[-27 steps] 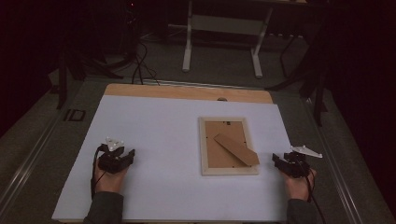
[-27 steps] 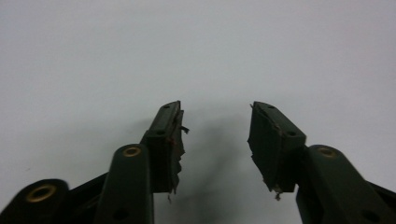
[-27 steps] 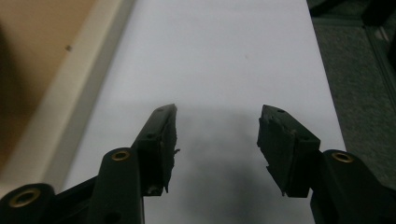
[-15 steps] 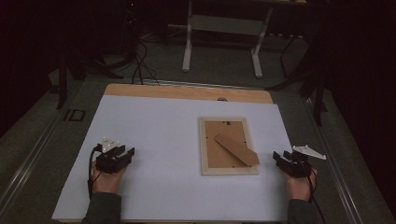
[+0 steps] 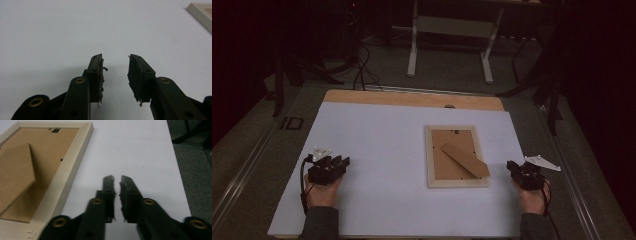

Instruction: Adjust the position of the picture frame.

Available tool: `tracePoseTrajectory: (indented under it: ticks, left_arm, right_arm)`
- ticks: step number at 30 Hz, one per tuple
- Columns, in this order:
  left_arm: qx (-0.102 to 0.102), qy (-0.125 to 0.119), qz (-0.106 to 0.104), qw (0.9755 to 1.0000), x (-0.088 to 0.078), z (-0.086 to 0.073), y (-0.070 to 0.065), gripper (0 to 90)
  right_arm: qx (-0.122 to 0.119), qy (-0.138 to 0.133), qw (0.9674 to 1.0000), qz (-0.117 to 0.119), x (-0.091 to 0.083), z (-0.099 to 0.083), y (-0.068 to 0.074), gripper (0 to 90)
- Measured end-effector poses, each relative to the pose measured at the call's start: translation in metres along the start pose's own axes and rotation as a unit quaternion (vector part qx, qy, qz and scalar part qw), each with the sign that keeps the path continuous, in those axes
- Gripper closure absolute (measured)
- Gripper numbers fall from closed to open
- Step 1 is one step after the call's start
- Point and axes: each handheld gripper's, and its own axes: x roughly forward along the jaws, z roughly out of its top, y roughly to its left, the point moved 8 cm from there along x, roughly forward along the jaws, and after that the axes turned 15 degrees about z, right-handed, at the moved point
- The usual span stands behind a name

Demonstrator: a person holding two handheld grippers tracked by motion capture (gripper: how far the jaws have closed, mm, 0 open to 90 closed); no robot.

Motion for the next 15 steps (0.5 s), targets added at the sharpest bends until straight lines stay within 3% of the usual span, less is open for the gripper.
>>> tracePoseTrajectory:
  ticks: [7, 14, 15]
  left_arm:
    - [0.000, -0.007, -0.004, 1.0000, -0.003, 0.002, 0.000, 63.1]
    - [0.019, -0.009, -0.017, 0.9996, -0.004, 0.003, -0.005, 61.1]
    - [0.031, -0.001, -0.027, 0.9992, -0.003, 0.000, -0.008, 61.1]
  right_arm:
    - [-0.011, 0.008, 0.9998, 0.014, 0.006, -0.001, 0.008, 89.6]
    - [-0.021, 0.016, 0.9993, 0.027, 0.011, -0.002, 0.014, 89.6]
    - [-0.021, 0.017, 0.9992, 0.029, 0.012, -0.003, 0.015, 89.6]
